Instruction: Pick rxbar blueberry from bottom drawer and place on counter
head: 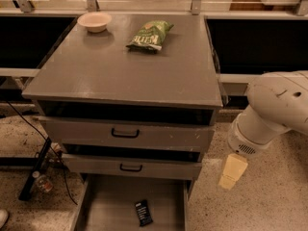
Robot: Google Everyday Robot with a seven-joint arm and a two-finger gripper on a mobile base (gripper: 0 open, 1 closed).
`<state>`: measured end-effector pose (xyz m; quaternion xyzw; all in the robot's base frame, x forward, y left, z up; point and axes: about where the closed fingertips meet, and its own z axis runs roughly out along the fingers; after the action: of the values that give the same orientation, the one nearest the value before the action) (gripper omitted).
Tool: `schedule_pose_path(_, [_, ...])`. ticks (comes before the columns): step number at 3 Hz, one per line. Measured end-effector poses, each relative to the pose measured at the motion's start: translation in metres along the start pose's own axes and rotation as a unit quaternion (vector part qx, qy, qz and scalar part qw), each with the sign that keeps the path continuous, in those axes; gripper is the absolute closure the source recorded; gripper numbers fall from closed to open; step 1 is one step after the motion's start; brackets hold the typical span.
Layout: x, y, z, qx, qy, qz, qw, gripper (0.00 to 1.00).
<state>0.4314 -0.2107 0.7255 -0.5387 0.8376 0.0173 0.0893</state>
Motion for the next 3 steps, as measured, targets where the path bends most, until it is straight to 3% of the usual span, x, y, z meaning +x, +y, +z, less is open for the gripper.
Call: schedule_pose_path(3, [0.013, -0.009, 0.038, -0.020, -0.033, 0.067, 0.9970, 0.00])
